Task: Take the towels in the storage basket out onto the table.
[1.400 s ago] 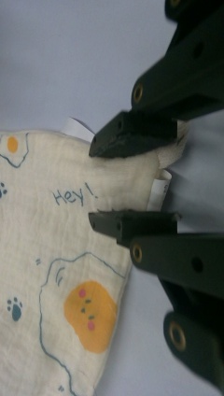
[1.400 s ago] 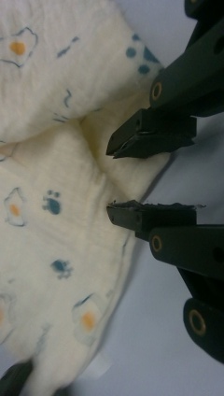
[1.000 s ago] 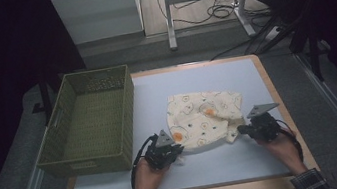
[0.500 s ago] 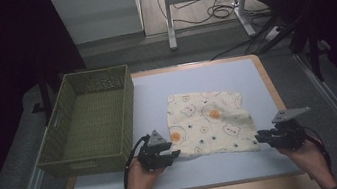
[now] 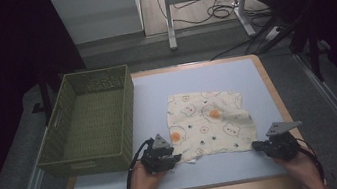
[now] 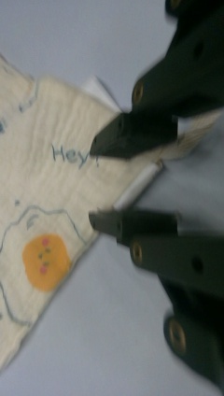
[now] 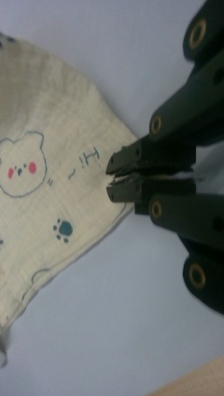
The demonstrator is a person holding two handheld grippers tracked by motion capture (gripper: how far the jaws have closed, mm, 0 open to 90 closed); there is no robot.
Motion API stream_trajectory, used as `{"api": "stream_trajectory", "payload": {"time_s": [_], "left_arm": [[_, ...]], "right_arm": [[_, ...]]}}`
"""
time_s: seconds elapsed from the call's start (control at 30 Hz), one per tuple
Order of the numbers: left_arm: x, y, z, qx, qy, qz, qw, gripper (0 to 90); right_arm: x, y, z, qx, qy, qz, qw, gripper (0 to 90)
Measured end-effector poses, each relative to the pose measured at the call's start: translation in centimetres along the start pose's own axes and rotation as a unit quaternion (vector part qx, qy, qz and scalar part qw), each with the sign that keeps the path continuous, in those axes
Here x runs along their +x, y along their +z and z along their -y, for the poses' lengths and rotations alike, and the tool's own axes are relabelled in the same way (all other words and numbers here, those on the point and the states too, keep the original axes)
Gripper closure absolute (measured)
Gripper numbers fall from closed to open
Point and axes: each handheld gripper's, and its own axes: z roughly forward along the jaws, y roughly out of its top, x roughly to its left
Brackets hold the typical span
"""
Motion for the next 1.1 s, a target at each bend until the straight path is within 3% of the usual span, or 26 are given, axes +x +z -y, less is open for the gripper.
{"api": "stream_trajectory", "payload": {"time_s": [0.1,0.17,0.5,0.73,0.8,0.83,0.87,0.93,1.03,1.1], "left_arm": [[-0.3,-0.2,-0.2,0.013,0.011,-0.002,0.9999,85.9],[-0.5,-0.6,-0.3,0.028,0.021,-0.007,0.9993,87.3],[-0.7,-3.2,0.9,0.019,0.010,0.022,0.9995,87.8],[-1.7,-3.7,3.0,0.039,0.004,0.068,0.9969,87.7],[-1.9,-3.9,3.2,0.039,0.006,0.077,0.9962,86.4],[-1.9,-4.1,3.1,0.031,0.008,0.071,0.9970,77.1],[-1.8,-4.2,2.8,0.023,0.007,0.063,0.9977,77.1],[-1.3,-4.5,2.1,0.007,0.000,0.054,0.9985,68.2],[-0.6,-4.2,0.8,0.001,0.013,0.041,0.9991,64.8],[0.0,-3.5,0.0,-0.004,0.007,0.033,0.9994,60.4]], "right_arm": [[0.4,-0.2,0.2,-0.005,-0.004,-0.003,1.0000,88.7],[0.7,-0.6,0.4,-0.009,0.003,-0.014,0.9999,88.7],[3.0,-2.8,1.5,-0.011,-0.005,-0.037,0.9992,88.6],[4.2,-3.4,3.1,0.003,0.007,-0.052,0.9986,88.4],[4.5,-3.8,3.6,0.007,0.009,-0.056,0.9984,87.6],[4.6,-4.3,3.5,0.003,0.001,-0.051,0.9987,85.4],[4.6,-4.3,3.5,0.003,0.001,-0.051,0.9987,85.4],[4.4,-4.9,2.9,-0.010,0.003,-0.043,0.9990,79.8],[3.5,-5.1,1.8,-0.024,0.010,-0.039,0.9989,75.1],[2.7,-4.6,0.9,-0.022,0.001,-0.030,0.9993,71.3]]}}
